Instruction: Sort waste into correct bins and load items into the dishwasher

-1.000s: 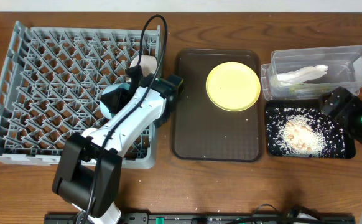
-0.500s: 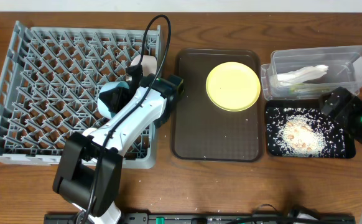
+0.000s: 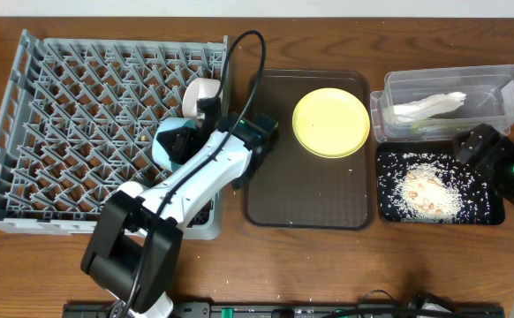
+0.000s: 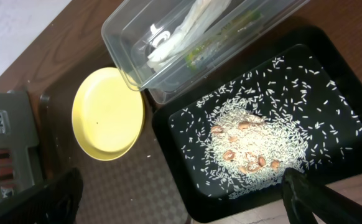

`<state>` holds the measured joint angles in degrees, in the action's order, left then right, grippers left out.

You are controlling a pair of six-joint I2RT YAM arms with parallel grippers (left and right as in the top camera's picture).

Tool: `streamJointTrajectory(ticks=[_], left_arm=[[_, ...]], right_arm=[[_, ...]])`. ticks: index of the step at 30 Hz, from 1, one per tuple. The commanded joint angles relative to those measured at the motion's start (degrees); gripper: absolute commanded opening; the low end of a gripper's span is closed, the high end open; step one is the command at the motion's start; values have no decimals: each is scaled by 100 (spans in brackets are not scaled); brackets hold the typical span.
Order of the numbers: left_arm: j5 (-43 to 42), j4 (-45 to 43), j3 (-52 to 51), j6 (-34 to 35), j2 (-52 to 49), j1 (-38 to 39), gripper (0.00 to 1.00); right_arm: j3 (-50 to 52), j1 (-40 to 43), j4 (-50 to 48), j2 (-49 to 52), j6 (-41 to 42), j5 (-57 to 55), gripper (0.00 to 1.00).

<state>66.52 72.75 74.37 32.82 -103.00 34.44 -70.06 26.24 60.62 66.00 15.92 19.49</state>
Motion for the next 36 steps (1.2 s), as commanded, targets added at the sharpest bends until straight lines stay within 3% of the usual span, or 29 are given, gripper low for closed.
streamJointTrajectory(ticks=[1, 10, 18, 30, 36], left_arm=[[-356, -11, 4, 94, -72, 310, 11], [-2441, -166, 105, 96, -28, 588, 15], [-3086, -166, 105, 92, -28, 588, 35], [-4618, -168, 219, 44, 26, 595, 36], [-4959, -184, 721, -103, 487, 625, 46]], right_arm=[[-33, 26, 9, 2, 33, -17, 99], [-33, 26, 9, 2, 33, -17, 99], [-33, 26, 9, 2, 33, -17, 99], [-33, 26, 9, 2, 33, -17, 99], [-33, 26, 9, 2, 33, -17, 99]])
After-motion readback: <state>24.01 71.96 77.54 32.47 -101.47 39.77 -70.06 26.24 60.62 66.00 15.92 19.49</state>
